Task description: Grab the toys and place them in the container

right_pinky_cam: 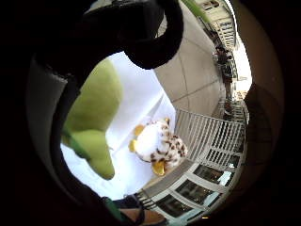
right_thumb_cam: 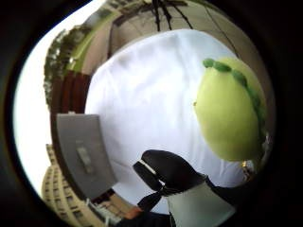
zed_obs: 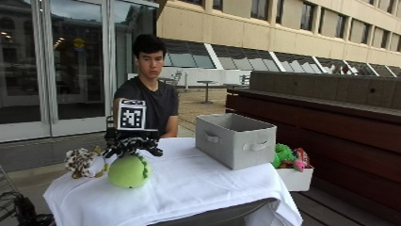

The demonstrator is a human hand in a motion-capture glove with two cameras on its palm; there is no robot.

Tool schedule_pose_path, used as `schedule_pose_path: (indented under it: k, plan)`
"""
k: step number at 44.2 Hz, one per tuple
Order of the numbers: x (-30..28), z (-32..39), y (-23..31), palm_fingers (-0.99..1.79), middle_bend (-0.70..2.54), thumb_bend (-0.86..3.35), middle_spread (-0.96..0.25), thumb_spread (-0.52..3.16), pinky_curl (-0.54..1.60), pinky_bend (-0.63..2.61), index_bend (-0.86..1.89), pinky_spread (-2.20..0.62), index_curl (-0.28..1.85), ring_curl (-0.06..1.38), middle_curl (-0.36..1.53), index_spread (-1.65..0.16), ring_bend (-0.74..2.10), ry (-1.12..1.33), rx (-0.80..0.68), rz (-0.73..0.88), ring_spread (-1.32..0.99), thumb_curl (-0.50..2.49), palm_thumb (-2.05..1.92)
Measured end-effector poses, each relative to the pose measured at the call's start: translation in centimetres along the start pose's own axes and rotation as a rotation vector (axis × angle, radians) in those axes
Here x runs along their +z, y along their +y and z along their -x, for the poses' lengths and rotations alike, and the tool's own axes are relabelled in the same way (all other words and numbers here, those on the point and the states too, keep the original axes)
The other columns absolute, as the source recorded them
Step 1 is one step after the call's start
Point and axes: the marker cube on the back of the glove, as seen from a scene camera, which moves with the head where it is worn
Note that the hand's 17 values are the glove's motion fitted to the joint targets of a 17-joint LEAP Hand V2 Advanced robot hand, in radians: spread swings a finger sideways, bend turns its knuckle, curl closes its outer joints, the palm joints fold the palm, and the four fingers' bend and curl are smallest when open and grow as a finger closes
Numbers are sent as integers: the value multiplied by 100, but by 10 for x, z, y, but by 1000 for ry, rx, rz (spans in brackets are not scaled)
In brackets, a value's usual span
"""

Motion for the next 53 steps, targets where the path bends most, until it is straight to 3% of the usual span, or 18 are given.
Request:
schedule_pose_path:
  k: [13,15,22,24,28,36,44,53]
  plan:
    - [68,-13,-10,-20,14,5,-2,102,37,123,2,5,10,31,29,-31,24,-28,56,137,-2,34,18]
    - [72,-14,-11,-6,15,21,-2,106,39,131,1,2,8,33,29,-31,33,-34,66,142,-2,39,44]
    - [71,-18,-12,10,18,26,-2,106,39,136,9,-11,9,40,30,-32,57,-27,86,130,-6,41,59]
    - [69,-19,-11,49,24,26,-5,105,37,135,6,-23,6,45,31,-33,83,-32,88,130,-17,42,62]
    - [65,-23,-11,68,32,28,-11,105,34,129,10,-33,6,46,35,-35,94,-48,89,132,-28,43,68]
    - [61,-25,-11,89,54,27,-25,88,31,109,19,-44,12,48,44,-36,90,-62,117,29,-40,51,77]
    - [60,-22,-14,137,82,49,-29,77,25,79,29,-50,18,52,54,-34,107,-7,122,-70,-39,63,106]
    - [46,-17,-14,142,91,63,-29,86,25,68,64,-51,32,51,55,-28,109,13,104,-56,-37,70,110]
